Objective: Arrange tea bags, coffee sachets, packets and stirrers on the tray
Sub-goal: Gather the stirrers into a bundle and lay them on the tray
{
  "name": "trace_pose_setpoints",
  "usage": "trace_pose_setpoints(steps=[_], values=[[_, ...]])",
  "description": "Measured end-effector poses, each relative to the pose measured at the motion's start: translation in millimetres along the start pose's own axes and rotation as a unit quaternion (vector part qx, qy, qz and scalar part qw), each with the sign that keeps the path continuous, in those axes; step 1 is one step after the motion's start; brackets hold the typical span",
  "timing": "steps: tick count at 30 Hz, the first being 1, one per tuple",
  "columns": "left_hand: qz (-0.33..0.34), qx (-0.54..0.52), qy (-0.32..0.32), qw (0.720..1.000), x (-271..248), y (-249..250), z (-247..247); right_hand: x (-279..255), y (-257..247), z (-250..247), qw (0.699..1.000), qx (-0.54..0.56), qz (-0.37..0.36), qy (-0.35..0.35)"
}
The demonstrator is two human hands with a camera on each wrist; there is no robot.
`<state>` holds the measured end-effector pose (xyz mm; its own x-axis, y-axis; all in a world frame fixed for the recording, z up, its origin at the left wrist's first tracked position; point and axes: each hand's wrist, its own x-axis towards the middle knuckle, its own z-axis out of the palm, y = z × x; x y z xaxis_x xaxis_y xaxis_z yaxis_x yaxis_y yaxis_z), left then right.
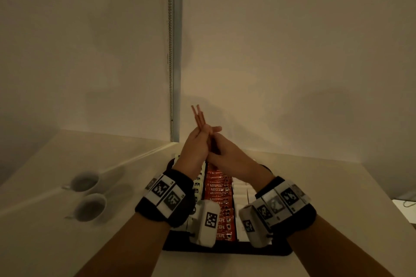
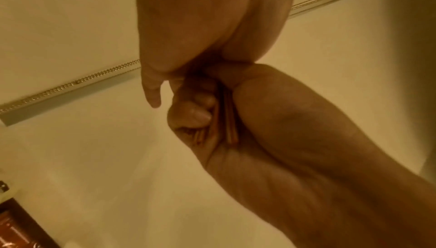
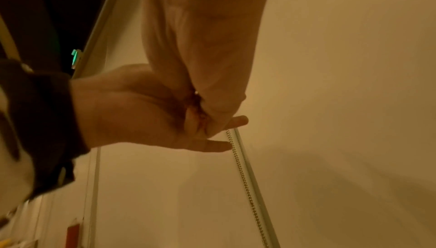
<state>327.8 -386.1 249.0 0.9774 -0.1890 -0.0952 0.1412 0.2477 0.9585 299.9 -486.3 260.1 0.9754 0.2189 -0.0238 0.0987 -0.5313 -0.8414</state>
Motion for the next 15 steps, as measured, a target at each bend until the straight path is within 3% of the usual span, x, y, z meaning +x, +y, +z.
trace_pose_setpoints(steps=[2,3,5,6,8,10,15], values=[[-0.012,-0.071,0.017,0.997,2.1,1.5,-8.9,-4.5,0.2,-19.0,0.994,-0.111,0.009,-0.007],[-0.023,-0.092,0.011,0.995,1.9,2.7,-13.8,-4.2,2.0,-28.2,0.989,-0.147,-0.011,0.033],[-0.071,-0.109,-0.05,0.99,-2.6,4.1,-18.7,-2.1,-2.5,-39.3,0.979,-0.13,-0.096,0.124],[-0.102,-0.095,-0.088,0.986,-6.8,5.2,-18.9,0.5,-4.2,-42.8,0.974,-0.123,-0.141,0.132],[-0.145,-0.065,-0.149,0.976,-14.3,7.7,-15.5,4.7,-10.9,-46.2,0.972,-0.143,-0.17,0.072],[-0.163,-0.068,-0.182,0.967,-16.6,8.4,-13.1,6.3,-14.8,-46.7,0.974,-0.179,-0.135,-0.018],[-0.211,-0.088,-0.168,0.959,-15.3,6.6,-7.7,0.0,-8.7,-36.8,0.938,-0.306,-0.122,-0.112]])
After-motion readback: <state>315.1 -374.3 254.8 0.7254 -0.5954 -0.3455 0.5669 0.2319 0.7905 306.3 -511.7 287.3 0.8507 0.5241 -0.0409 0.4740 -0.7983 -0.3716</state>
